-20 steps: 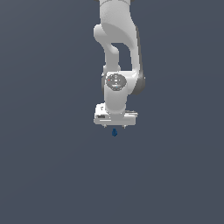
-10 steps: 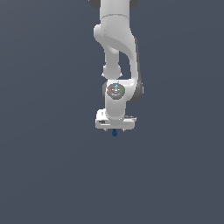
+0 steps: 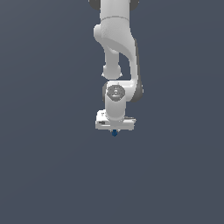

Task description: Pick up the object and move it to a goal position.

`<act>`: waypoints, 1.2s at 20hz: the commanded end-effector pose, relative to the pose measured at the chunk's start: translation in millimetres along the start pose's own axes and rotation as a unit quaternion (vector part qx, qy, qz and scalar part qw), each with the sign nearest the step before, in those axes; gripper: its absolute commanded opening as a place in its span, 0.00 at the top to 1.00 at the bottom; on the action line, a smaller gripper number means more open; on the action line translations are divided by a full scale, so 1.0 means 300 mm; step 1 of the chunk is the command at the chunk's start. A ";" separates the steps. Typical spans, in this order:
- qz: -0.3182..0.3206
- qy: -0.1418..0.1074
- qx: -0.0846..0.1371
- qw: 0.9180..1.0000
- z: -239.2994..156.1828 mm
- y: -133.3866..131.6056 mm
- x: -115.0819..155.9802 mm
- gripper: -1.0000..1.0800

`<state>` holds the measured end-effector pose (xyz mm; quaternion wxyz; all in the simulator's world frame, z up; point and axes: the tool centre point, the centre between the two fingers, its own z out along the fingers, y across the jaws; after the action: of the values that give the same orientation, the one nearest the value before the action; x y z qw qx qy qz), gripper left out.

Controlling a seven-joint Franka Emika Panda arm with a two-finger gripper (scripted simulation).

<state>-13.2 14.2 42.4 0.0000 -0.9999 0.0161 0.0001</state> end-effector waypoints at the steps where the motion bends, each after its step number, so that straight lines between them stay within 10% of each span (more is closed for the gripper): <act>1: 0.000 0.000 0.000 1.000 0.000 0.000 0.000 1.00; 24: 0.000 0.000 0.000 1.000 -0.335 -0.112 0.140 1.00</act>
<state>24.3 42.0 129.4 -0.0001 -0.9999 0.0162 0.0001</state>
